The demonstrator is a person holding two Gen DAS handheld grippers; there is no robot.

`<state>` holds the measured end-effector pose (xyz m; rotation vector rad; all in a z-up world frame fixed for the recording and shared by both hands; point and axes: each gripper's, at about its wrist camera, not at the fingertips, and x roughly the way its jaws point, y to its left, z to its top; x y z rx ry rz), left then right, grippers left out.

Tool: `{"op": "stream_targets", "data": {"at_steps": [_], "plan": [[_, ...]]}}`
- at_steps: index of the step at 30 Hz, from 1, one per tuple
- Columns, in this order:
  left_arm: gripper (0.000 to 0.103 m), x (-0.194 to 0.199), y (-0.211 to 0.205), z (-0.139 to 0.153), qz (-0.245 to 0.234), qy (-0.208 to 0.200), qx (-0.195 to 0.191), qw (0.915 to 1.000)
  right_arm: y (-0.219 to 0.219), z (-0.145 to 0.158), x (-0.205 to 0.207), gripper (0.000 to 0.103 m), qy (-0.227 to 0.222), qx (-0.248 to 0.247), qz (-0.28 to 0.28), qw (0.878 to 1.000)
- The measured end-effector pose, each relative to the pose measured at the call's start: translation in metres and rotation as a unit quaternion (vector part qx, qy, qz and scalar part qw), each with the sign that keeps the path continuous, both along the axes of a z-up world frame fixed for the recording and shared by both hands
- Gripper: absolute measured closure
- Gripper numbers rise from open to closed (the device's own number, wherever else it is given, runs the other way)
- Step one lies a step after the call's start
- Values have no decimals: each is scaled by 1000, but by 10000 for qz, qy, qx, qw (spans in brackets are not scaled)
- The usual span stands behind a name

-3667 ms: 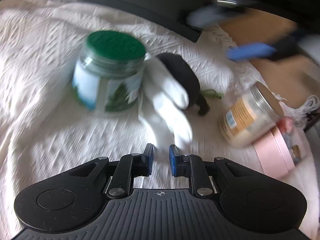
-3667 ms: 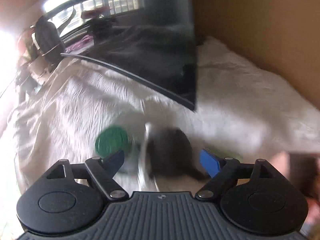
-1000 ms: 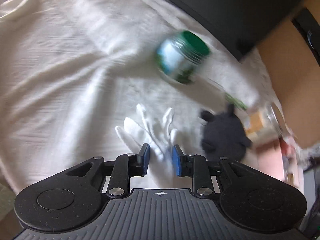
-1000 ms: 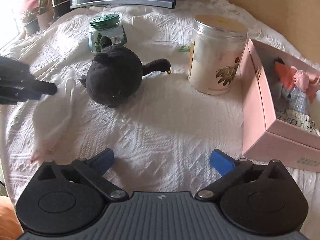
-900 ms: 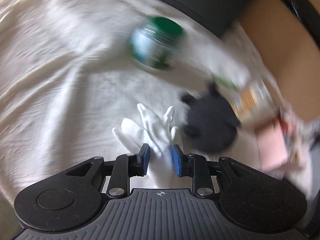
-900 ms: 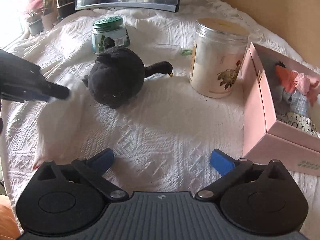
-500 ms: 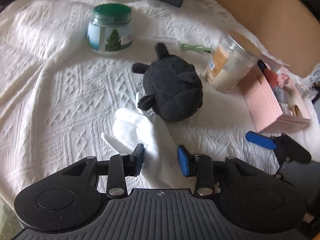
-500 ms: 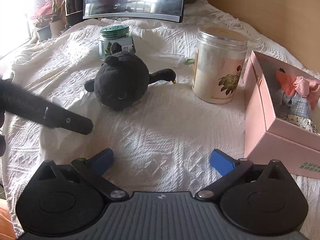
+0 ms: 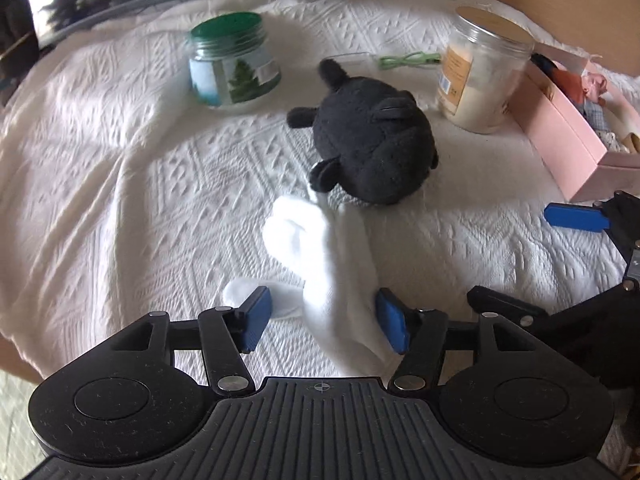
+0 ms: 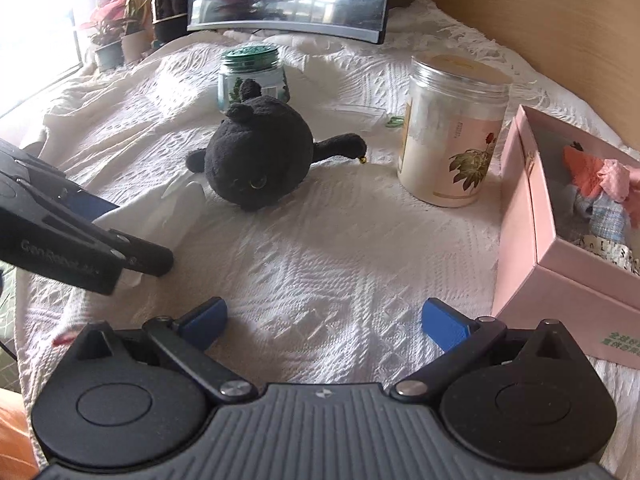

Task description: Organize soft objects

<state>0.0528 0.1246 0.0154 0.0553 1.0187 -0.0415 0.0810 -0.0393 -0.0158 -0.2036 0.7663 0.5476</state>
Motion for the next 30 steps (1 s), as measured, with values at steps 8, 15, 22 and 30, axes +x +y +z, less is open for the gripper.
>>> {"op": "stream_targets", "data": {"at_steps": [8,15,22,30], "plan": [[86,-14,19,1,352,-126,-537,9979,22,50,29,0,34,692,148,9975],[87,-17,58,0,489,-275,-1181,9914,88,43,83,10,416,234,-26,9989],[87,25,86,49,263,-1149,-1200,9858,109,89,99,36,238,126,-19,9996],[87,88,49,156,-680,-2458,-1161,9599,45,214,102,36,-1075,523,-908,9887]]}}
